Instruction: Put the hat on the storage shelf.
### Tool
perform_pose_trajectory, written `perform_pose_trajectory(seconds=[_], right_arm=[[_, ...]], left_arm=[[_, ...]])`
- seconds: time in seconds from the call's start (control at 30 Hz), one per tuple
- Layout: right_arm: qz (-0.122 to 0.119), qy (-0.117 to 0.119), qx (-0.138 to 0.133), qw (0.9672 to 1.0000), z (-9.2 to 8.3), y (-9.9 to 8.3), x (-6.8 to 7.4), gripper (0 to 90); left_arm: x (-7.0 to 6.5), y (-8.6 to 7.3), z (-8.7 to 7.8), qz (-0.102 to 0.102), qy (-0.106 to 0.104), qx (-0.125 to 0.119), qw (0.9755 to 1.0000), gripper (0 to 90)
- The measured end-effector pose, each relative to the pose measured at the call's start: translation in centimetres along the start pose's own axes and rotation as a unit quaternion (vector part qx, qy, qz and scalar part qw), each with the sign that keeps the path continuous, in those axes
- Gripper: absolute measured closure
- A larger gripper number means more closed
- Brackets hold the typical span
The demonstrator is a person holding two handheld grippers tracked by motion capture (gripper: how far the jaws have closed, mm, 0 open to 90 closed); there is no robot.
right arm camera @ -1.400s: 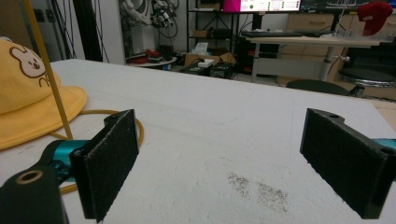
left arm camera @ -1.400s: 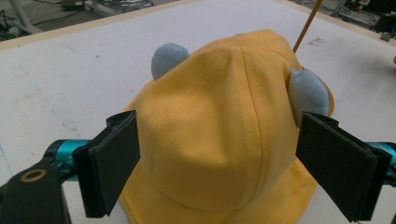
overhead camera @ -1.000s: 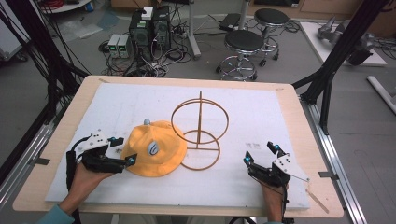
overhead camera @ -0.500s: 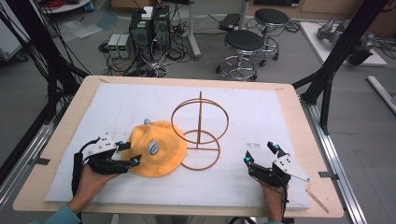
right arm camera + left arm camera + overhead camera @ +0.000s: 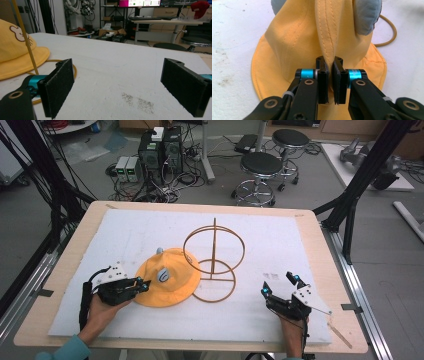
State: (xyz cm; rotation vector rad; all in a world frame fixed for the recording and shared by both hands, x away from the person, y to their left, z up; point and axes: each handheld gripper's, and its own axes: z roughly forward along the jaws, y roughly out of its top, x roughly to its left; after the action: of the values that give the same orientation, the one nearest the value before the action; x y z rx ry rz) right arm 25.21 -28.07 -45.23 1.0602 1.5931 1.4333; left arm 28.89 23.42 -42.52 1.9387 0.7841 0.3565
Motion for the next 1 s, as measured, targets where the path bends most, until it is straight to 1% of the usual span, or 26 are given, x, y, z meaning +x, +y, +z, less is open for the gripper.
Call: perform_pose_trajectory(seconds=[0.07,0.13,0.23,0.3,0.33,0.4,0.57,0.7,0.83,1.0], right_arm=[[0.001,0.0,0.001,1.0,0.0,0.0,0.0,10.4],[0.001,0.0,0.001,1.0,0.0,0.0,0.0,10.4],[0.001,0.0,0.0,1.0,0.0,0.0,0.0,10.4],[-0.001,0.0,-0.001,1.0,0.0,0.0,0.0,10.4],[0.0,0.0,0.0,1.0,0.0,0.0,0.0,10.4],[0.0,0.0,-0.001,1.0,0.0,0.0,0.0,10.4],[0.0,0.0,-0.001,1.0,0.0,0.0,0.0,10.4],[-0.001,0.0,-0.001,1.0,0.0,0.0,0.0,10.4],[0.001,0.0,0.001,1.0,0.0,0.0,0.0,10.4],[0.001,0.0,0.001,1.0,0.0,0.0,0.0,10.4]], left_arm=[[0.1,0.1,-0.2,0.0,-0.003,-0.005,1.0,84.8],[0.2,0.3,-0.4,0.003,-0.001,-0.007,1.0,85.2],[0.5,0.8,-1.0,-0.005,-0.001,-0.017,0.9998,85.4],[0.8,1.3,-1.5,-0.003,0.006,-0.023,0.9997,85.4],[1.0,1.7,-2.0,-0.004,0.011,-0.029,0.9995,85.4],[1.3,2.2,-2.4,-0.002,0.015,-0.033,0.9993,85.4],[2.3,3.9,-4.2,-0.005,0.03,-0.056,0.998,85.5],[2.7,5.4,-5.3,0.001,0.043,-0.067,0.9968,85.5],[3.0,6.8,-6.1,0.005,0.049,-0.079,0.9956,85.5],[3.4,8.2,-6.6,0.007,0.054,-0.089,0.9945,85.5]])
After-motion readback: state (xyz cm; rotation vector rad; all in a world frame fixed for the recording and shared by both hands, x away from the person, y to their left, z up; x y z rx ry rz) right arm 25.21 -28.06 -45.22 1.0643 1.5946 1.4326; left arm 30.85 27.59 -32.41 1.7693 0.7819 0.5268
